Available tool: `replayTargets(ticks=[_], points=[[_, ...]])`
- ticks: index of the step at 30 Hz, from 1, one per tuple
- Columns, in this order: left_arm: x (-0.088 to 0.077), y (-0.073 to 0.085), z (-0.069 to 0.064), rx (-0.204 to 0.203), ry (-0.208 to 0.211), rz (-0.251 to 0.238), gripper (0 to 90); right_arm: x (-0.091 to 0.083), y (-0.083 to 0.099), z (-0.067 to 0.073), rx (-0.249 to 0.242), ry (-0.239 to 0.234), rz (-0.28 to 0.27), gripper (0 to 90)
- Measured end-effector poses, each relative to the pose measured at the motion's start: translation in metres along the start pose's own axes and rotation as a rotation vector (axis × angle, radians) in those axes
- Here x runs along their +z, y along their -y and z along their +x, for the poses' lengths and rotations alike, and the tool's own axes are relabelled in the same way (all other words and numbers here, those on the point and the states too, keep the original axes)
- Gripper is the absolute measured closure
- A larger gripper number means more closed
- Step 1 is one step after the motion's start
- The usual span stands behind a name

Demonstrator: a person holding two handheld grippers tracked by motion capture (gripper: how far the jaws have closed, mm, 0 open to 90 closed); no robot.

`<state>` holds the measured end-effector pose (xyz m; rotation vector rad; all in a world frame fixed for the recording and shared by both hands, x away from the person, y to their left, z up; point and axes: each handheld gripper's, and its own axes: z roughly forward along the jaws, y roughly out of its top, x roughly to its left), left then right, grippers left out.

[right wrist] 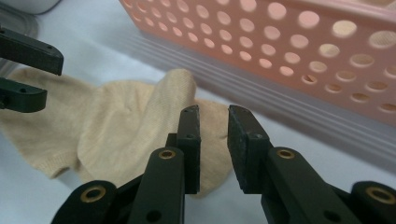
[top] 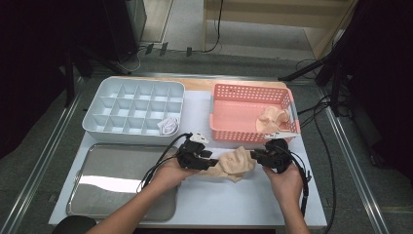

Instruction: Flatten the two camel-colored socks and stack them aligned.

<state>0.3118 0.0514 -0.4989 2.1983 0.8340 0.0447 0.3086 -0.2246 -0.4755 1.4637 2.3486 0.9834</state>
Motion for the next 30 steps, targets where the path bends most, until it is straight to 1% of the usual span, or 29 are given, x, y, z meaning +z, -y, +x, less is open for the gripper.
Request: replayTargets(ticks=[2, 5, 6, 7, 9, 11, 14, 15, 17, 19, 20, 22, 24, 27, 28, 29, 30], points=[[0.004, 0.000, 0.000, -0.002, 0.003, 0.007, 58.6, 0.002, 0.001, -0.003, 0.001, 0.002, 0.006, 74.8], [0.008, -0.002, 0.000, -0.013, 0.012, 0.002, 58.6, 0.005, 0.003, -0.006, 0.012, 0.001, 0.013, 72.9], [0.009, -0.003, 0.000, -0.009, 0.010, 0.004, 58.6, 0.006, 0.004, -0.008, 0.017, 0.002, 0.015, 72.4], [0.010, -0.003, -0.001, -0.015, 0.009, 0.001, 58.5, 0.007, 0.004, -0.009, 0.019, 0.002, 0.017, 72.0], [0.014, -0.005, -0.002, -0.016, 0.010, 0.000, 57.8, 0.008, 0.005, -0.009, 0.024, 0.005, 0.023, 70.6], [0.017, -0.007, -0.004, -0.026, 0.014, -0.005, 56.9, 0.010, 0.006, -0.009, 0.018, 0.005, 0.027, 69.1], [0.024, -0.008, -0.006, -0.014, 0.004, -0.002, 56.4, 0.015, 0.007, -0.009, 0.011, 0.008, 0.037, 67.1], [0.027, -0.007, -0.006, -0.023, 0.005, -0.001, 56.4, 0.017, 0.008, -0.009, 0.012, 0.009, 0.044, 66.4], [0.031, -0.006, -0.006, -0.019, -0.003, 0.012, 57.0, 0.022, 0.009, -0.008, 0.013, 0.008, 0.057, 65.9], [0.032, -0.005, -0.006, -0.014, -0.004, 0.009, 58.2, 0.026, 0.010, -0.007, 0.002, 0.012, 0.063, 65.8], [0.033, -0.005, -0.006, -0.014, -0.008, 0.005, 59.6, 0.027, 0.010, -0.006, -0.002, 0.012, 0.067, 65.8], [0.034, -0.005, -0.006, -0.005, -0.003, 0.002, 66.0, 0.031, 0.010, -0.004, -0.008, 0.017, 0.074, 66.1], [0.035, -0.004, -0.007, 0.007, -0.002, 0.002, 72.1, 0.032, 0.010, -0.002, -0.019, 0.026, 0.071, 68.2], [0.035, -0.005, -0.008, 0.008, 0.001, 0.010, 80.1, 0.032, 0.011, -0.002, -0.018, 0.037, 0.068, 76.6], [0.034, -0.005, -0.007, 0.009, 0.007, 0.013, 81.6, 0.032, 0.011, -0.002, -0.013, 0.035, 0.068, 79.8], [0.034, -0.005, -0.006, -0.001, 0.008, 0.013, 83.0, 0.032, 0.011, -0.003, 0.003, 0.026, 0.071, 81.9], [0.033, -0.005, -0.005, -0.001, 0.013, 0.013, 84.2, 0.032, 0.010, -0.003, 0.013, 0.020, 0.073, 84.0]])
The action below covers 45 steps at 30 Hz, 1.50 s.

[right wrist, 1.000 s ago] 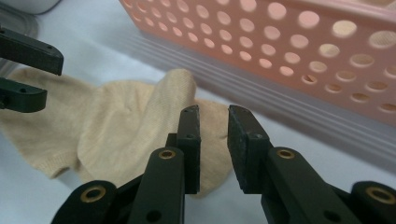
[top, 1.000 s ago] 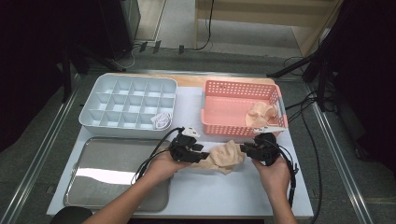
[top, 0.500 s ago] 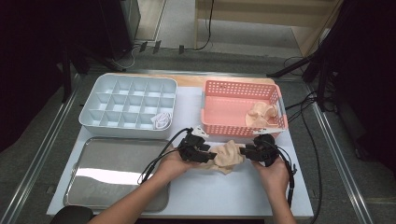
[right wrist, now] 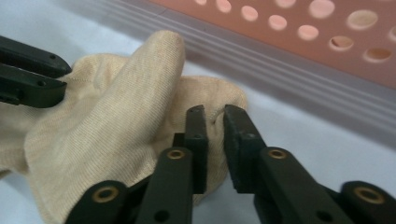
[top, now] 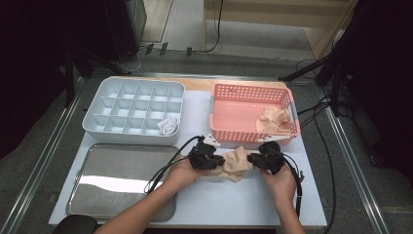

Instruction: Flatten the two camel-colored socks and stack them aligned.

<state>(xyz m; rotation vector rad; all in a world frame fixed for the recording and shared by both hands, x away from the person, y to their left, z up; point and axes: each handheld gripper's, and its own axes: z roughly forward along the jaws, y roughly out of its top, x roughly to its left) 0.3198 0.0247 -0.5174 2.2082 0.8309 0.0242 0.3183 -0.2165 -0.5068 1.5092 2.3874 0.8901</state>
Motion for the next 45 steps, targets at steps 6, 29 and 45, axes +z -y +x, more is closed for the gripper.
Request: replayTargets(ticks=[6, 29, 45], points=[[-0.007, -0.001, 0.003, -0.012, 0.009, 0.000, 89.1, -0.001, -0.001, 0.002, 0.016, -0.003, 0.013, 86.1], [-0.062, 0.002, 0.027, -0.086, 0.032, -0.023, 90.0, -0.030, -0.007, 0.014, 0.000, -0.036, -0.024, 87.6], [-0.093, 0.027, 0.031, -0.112, -0.006, -0.008, 90.0, -0.037, 0.001, 0.036, -0.036, -0.083, -0.031, 87.5]])
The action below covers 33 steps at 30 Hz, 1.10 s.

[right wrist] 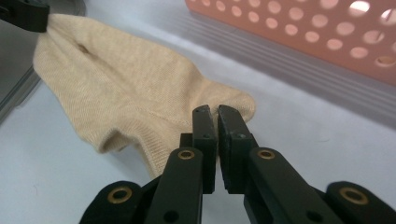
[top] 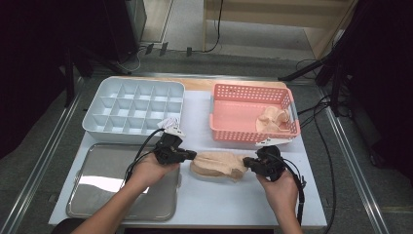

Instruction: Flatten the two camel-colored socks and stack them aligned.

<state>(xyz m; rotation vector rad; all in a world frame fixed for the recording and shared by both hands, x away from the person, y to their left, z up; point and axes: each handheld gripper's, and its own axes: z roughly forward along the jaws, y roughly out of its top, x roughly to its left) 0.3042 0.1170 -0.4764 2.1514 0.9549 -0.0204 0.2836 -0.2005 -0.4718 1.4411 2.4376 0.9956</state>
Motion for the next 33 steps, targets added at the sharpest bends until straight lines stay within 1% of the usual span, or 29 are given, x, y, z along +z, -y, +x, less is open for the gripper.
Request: replayTargets(ticks=[3, 4, 7, 9, 10, 12, 13, 14, 15, 17, 18, 21, 23, 24, 26, 27, 29, 30, 33], points=[[0.000, 0.006, -0.001, -0.001, -0.008, 0.000, 90.0, 0.005, 0.001, -0.001, 0.004, -0.013, 0.015, 87.2], [0.001, 0.007, -0.001, -0.007, -0.009, -0.002, 90.0, 0.006, 0.001, 0.000, 0.001, -0.018, 0.019, 87.1], [0.006, 0.009, 0.000, -0.014, -0.014, 0.008, 90.0, 0.012, 0.002, 0.002, -0.012, -0.019, 0.035, 86.5], [0.009, 0.010, 0.001, -0.014, -0.023, 0.025, 90.0, 0.015, 0.004, 0.003, -0.005, -0.027, 0.047, 86.1], [0.009, 0.011, 0.002, -0.004, -0.028, 0.035, 90.0, 0.016, 0.004, 0.003, -0.008, -0.028, 0.054, 85.8], [0.012, 0.013, 0.004, -0.004, -0.032, 0.048, 90.0, 0.019, 0.005, 0.003, -0.013, -0.034, 0.068, 84.8], [0.013, 0.015, 0.004, -0.007, -0.028, 0.048, 90.0, 0.019, 0.005, 0.003, -0.018, -0.036, 0.070, 83.6], [0.014, 0.015, 0.005, -0.001, -0.033, 0.050, 89.8, 0.020, 0.005, 0.003, -0.019, -0.034, 0.077, 82.1], [0.015, 0.016, 0.005, -0.006, -0.034, 0.049, 89.1, 0.020, 0.005, 0.003, -0.023, -0.031, 0.078, 81.0], [0.014, 0.016, 0.006, -0.011, -0.031, 0.041, 86.1, 0.020, 0.005, 0.002, -0.031, -0.031, 0.063, 76.0], [0.013, 0.015, 0.006, -0.006, -0.033, 0.035, 84.0, 0.018, 0.005, 0.001, -0.027, -0.032, 0.054, 74.1], [0.008, 0.014, 0.003, -0.008, -0.033, 0.006, 79.8, 0.013, 0.003, 0.001, -0.040, -0.035, 0.010, 73.2], [0.005, 0.012, 0.001, -0.005, -0.030, -0.011, 78.3, 0.009, 0.002, 0.001, -0.039, -0.035, -0.014, 74.9], [0.004, 0.012, -0.001, -0.002, -0.024, -0.013, 78.0, 0.008, 0.001, 0.001, -0.037, -0.037, -0.018, 76.2], [0.003, 0.011, -0.005, 0.005, -0.020, -0.017, 77.0, 0.008, 0.002, 0.000, -0.036, -0.033, -0.012, 75.5], [0.004, 0.011, -0.007, 0.011, -0.015, -0.023, 76.5, 0.009, 0.002, 0.000, -0.029, -0.031, -0.003, 74.4], [0.005, 0.010, -0.010, 0.022, -0.016, -0.016, 75.9, 0.011, 0.003, 0.000, -0.036, -0.021, -0.001, 71.2], [0.006, 0.010, -0.011, 0.020, -0.014, -0.016, 75.5, 0.011, 0.003, -0.001, -0.041, -0.014, -0.002, 70.0], [0.011, 0.010, -0.012, 0.031, -0.021, -0.005, 73.6, 0.014, 0.004, -0.001, -0.048, -0.006, 0.001, 67.4]])
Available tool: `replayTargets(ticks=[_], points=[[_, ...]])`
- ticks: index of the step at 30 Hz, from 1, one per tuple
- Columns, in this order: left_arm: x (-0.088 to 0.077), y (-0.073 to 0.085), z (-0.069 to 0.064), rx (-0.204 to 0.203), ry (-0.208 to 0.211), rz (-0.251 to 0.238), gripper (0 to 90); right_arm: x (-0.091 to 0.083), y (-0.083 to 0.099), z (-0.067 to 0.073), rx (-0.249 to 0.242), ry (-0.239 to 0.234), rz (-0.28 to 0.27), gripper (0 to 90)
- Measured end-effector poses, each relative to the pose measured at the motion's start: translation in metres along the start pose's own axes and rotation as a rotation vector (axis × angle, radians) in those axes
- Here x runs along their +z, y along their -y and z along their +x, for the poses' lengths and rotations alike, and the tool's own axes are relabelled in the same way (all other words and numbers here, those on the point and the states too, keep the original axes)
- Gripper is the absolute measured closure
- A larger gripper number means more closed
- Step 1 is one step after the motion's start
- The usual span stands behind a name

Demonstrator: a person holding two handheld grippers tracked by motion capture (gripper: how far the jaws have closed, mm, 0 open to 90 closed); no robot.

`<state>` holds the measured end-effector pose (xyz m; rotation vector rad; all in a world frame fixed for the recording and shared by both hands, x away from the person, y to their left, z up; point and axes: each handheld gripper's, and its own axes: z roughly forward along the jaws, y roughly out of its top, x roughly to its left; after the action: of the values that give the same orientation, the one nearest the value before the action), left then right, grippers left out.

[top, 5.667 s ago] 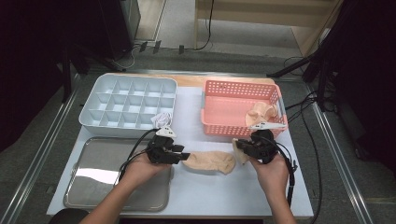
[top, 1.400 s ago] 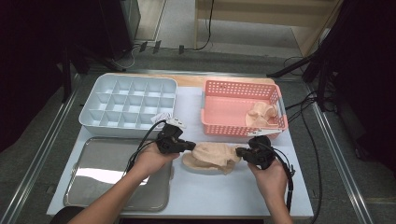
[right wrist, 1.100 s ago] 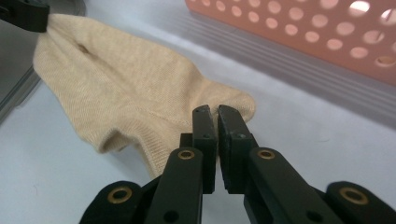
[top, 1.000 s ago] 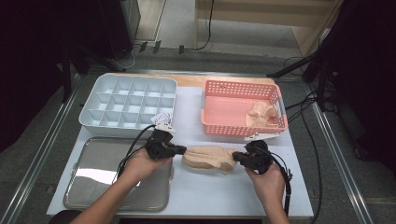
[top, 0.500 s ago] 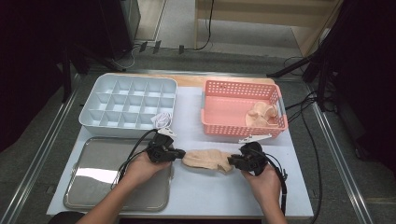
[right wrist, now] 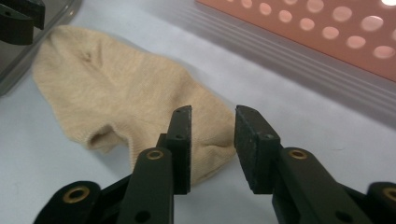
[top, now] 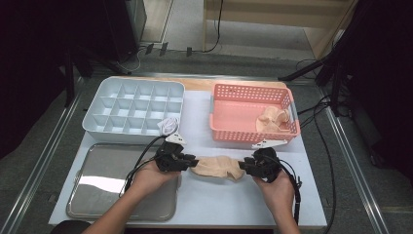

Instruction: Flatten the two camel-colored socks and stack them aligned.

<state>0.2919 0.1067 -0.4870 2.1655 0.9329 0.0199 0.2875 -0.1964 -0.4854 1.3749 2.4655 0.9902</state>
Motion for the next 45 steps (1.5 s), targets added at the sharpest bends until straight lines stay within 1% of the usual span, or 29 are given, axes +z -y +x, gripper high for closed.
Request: replayTargets(ticks=[3, 5, 8, 10, 12, 15, 16, 21, 22, 25, 27, 29, 30, 31, 32, 33, 34, 35, 37, 40, 41, 42, 43, 45], points=[[0.006, 0.001, 0.004, -0.003, -0.015, 0.019, 70.2, 0.005, 0.002, -0.003, 0.004, 0.004, 0.011, 64.3], [0.009, 0.001, 0.008, -0.021, -0.030, 0.028, 67.9, 0.008, 0.004, -0.006, 0.018, 0.003, 0.021, 63.2], [0.010, 0.002, 0.012, -0.030, -0.057, 0.033, 64.6, 0.012, 0.006, -0.008, 0.028, 0.000, 0.035, 61.5], [0.011, 0.002, 0.014, -0.024, -0.075, 0.045, 61.4, 0.015, 0.007, -0.007, 0.028, 0.000, 0.044, 61.2], [0.014, 0.003, 0.014, -0.027, -0.083, 0.058, 58.9, 0.018, 0.009, -0.005, 0.026, -0.002, 0.057, 61.3], [0.018, 0.004, 0.015, -0.019, -0.098, 0.091, 55.9, 0.020, 0.010, -0.001, 0.008, 0.011, 0.052, 61.8], [0.020, 0.005, 0.015, -0.020, -0.102, 0.103, 54.9, 0.020, 0.010, 0.000, 0.009, 0.014, 0.054, 62.3], [0.022, 0.008, 0.012, -0.030, -0.084, 0.080, 54.4, 0.021, 0.012, 0.002, 0.012, 0.029, 0.034, 69.9], [0.023, 0.008, 0.011, -0.033, -0.076, 0.077, 55.9, 0.022, 0.012, 0.002, 0.024, 0.026, 0.037, 72.2], [0.024, 0.009, 0.009, -0.010, -0.079, 0.074, 64.4, 0.022, 0.012, 0.003, 0.039, 0.017, 0.040, 78.6], [0.025, 0.010, 0.008, -0.012, -0.064, 0.080, 73.1, 0.022, 0.011, 0.002, 0.052, 0.001, 0.044, 82.2], [0.026, 0.009, 0.009, -0.028, -0.039, 0.086, 81.6, 0.022, 0.010, 0.001, 0.057, -0.008, 0.048, 84.0], [0.026, 0.008, 0.008, -0.021, -0.048, 0.087, 83.1, 0.022, 0.009, -0.001, 0.061, -0.016, 0.052, 84.8], [0.025, 0.007, 0.008, -0.005, -0.065, 0.087, 84.1, 0.021, 0.008, -0.002, 0.065, -0.019, 0.059, 85.3], [0.024, 0.006, 0.007, 0.002, -0.075, 0.076, 84.7, 0.021, 0.007, -0.002, 0.059, -0.018, 0.062, 85.6], [0.024, 0.005, 0.007, -0.001, -0.077, 0.065, 85.2, 0.020, 0.005, -0.002, 0.052, -0.013, 0.061, 85.8], [0.024, 0.004, 0.008, -0.008, -0.074, 0.059, 85.4, 0.020, 0.004, -0.002, 0.041, -0.008, 0.055, 86.0], [0.024, 0.003, 0.010, -0.008, -0.073, 0.059, 85.5, 0.018, 0.002, -0.003, 0.040, -0.001, 0.049, 86.1], [0.022, 0.002, 0.013, -0.018, -0.071, 0.049, 85.8, 0.015, -0.001, -0.007, 0.047, -0.001, 0.033, 86.3], [0.021, 0.000, 0.017, -0.028, -0.078, 0.034, 86.2, 0.013, -0.004, -0.014, 0.058, -0.001, 0.022, 86.7], [0.022, -0.001, 0.018, -0.037, -0.077, 0.025, 86.4, 0.013, -0.004, -0.016, 0.060, -0.002, 0.020, 86.8], [0.022, -0.001, 0.019, -0.039, -0.083, 0.027, 86.5, 0.013, -0.005, -0.018, 0.059, 0.000, 0.021, 87.1], [0.023, 0.000, 0.020, -0.043, -0.078, 0.030, 86.7, 0.013, -0.006, -0.020, 0.061, 0.005, 0.023, 87.3], [0.023, 0.000, 0.020, -0.031, -0.082, 0.042, 86.7, 0.012, -0.007, -0.023, 0.057, 0.021, 0.024, 87.6]])
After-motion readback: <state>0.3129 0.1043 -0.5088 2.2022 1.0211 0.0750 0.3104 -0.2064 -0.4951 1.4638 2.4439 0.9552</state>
